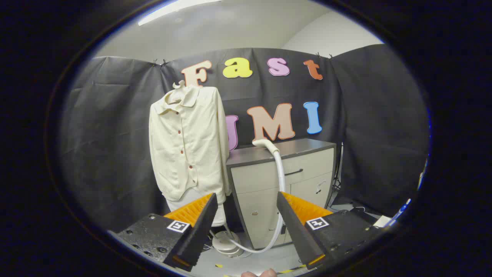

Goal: Iron the clothes twice with a garment steamer, once on the left side and once on the right side.

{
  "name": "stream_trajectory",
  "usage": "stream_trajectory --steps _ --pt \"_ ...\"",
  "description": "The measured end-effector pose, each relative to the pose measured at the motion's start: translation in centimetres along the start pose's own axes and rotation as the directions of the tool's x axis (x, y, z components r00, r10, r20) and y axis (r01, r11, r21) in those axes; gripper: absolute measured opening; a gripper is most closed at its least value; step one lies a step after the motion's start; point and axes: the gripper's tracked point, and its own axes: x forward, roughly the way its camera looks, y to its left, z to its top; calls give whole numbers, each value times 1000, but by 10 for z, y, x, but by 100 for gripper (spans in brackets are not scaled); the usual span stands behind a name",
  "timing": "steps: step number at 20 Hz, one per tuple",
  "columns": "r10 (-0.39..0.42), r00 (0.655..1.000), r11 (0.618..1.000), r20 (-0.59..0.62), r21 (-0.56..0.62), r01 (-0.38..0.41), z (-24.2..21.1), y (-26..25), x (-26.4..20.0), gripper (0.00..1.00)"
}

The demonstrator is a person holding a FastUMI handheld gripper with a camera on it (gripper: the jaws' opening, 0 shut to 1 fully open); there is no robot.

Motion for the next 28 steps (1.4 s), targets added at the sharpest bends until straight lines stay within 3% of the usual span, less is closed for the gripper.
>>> stream_trajectory --steps 28 --pt "98 993 995 -61 4 -98 -1 -19 10 95"
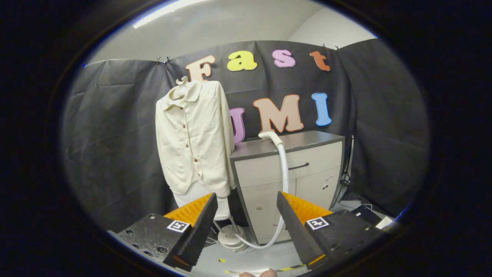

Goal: Iron the clothes twice with a garment steamer, once on the left side and once on the right side.

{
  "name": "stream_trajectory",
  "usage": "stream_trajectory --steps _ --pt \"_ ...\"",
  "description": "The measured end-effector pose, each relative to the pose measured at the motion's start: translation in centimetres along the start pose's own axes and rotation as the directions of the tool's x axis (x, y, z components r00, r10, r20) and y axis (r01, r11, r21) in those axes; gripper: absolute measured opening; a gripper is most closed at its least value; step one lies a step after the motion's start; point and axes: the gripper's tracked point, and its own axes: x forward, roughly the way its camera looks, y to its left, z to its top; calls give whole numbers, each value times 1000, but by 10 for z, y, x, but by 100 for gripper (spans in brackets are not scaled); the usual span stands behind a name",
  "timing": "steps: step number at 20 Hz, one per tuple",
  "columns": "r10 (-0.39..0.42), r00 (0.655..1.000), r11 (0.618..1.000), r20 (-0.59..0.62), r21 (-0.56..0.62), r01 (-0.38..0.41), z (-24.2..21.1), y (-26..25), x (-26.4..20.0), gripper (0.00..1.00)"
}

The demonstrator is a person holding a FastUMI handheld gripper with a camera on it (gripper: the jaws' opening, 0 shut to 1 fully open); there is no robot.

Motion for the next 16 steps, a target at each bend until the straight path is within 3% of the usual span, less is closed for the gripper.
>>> stream_trajectory --steps 16 --pt "-80 996 992 26 -99 83 42 -15 127 95"
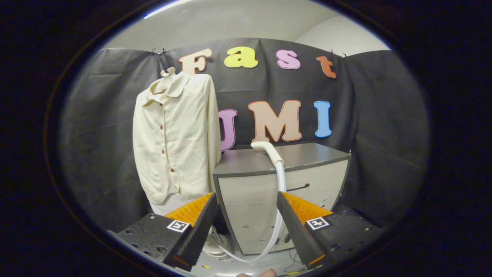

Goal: Iron the clothes twice with a garment steamer, once on the left side and once on the right side.

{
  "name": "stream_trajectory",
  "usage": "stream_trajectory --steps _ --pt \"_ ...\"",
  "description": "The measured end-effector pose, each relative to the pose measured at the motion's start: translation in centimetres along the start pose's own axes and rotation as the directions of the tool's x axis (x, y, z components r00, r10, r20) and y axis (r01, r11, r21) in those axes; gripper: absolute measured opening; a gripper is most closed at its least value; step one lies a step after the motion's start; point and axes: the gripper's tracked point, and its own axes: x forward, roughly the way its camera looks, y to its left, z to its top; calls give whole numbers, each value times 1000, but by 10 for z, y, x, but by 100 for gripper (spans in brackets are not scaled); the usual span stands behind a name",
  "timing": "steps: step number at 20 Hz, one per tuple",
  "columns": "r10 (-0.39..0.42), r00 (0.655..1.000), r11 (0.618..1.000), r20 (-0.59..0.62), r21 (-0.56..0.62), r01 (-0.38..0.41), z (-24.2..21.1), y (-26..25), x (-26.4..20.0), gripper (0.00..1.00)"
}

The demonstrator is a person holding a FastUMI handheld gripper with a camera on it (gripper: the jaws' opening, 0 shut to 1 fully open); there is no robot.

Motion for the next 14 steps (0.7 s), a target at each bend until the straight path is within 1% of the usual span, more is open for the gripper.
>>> stream_trajectory --steps 3,6,10,14 --pt "13 1000 999 -6 -29 -13 6 -8 35 95" --pt "29 1000 999 6 -20 -29 15 -20 70 95" --pt "46 999 999 -18 -15 -46 17 -38 120 95" --pt "55 998 998 -40 -41 -57 16 -57 166 95"
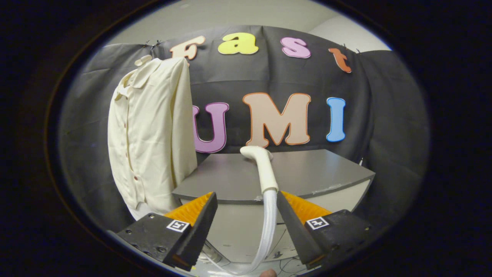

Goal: Iron the clothes twice with a garment steamer, once on the left side and once on the right side.

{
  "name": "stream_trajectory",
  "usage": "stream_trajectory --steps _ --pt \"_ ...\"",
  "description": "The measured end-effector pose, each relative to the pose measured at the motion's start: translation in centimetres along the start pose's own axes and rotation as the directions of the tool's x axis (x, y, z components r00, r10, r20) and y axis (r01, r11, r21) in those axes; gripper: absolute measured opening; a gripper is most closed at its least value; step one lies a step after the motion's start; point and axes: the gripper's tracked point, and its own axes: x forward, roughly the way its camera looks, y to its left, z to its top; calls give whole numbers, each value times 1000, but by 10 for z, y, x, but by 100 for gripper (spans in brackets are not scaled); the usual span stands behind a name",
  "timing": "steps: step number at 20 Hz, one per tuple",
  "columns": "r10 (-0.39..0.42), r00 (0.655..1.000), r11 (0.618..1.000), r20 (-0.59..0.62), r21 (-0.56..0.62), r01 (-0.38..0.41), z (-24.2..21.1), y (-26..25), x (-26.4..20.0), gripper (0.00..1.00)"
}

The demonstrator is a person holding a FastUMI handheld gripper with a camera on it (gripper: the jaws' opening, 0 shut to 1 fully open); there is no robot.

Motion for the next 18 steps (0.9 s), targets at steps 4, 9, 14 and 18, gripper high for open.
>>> stream_trajectory --steps 4,9,14,18 --pt "6 1000 1000 3 -24 -6 7 -15 42 95" --pt "26 1000 999 -13 -45 -26 18 -23 98 91" --pt "35 998 998 -54 -54 -37 20 -27 145 86" --pt "59 980 998 -190 -23 -65 -4 -31 165 83"
